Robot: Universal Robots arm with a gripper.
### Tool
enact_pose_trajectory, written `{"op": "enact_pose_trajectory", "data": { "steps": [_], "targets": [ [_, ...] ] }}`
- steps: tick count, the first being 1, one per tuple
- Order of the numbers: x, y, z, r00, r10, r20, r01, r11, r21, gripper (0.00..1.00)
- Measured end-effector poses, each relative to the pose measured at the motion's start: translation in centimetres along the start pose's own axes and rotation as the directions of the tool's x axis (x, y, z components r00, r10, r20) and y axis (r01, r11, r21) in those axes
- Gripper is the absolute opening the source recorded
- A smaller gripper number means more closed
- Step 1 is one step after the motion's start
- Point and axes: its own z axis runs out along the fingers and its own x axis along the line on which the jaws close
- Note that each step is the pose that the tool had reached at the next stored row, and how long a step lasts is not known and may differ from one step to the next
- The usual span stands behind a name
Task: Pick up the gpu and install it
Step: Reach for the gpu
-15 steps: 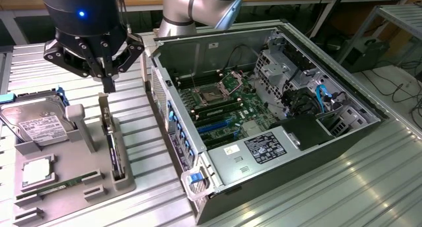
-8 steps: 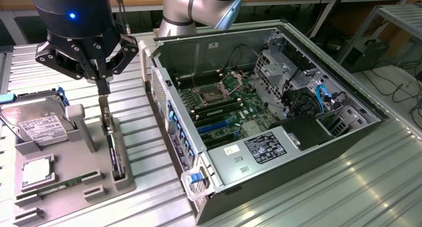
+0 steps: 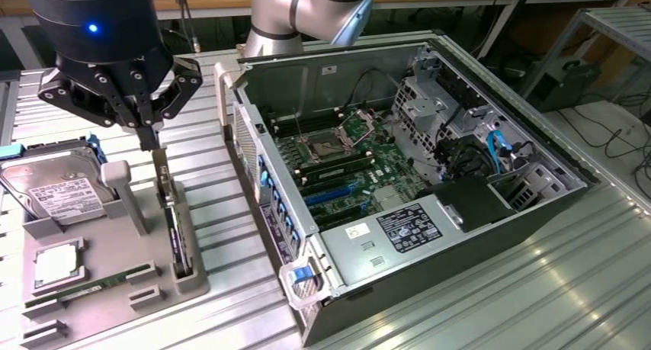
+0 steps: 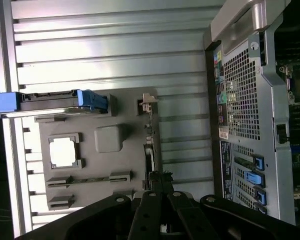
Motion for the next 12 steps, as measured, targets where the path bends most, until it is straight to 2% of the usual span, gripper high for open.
{"op": "enact_pose_trajectory", "data": {
  "steps": [12],
  "targets": [
    [1.3, -0.36, 0.01, 1.0, 0.0, 0.0, 0.0, 1.0, -0.0004, 0.11]
  ]
}}
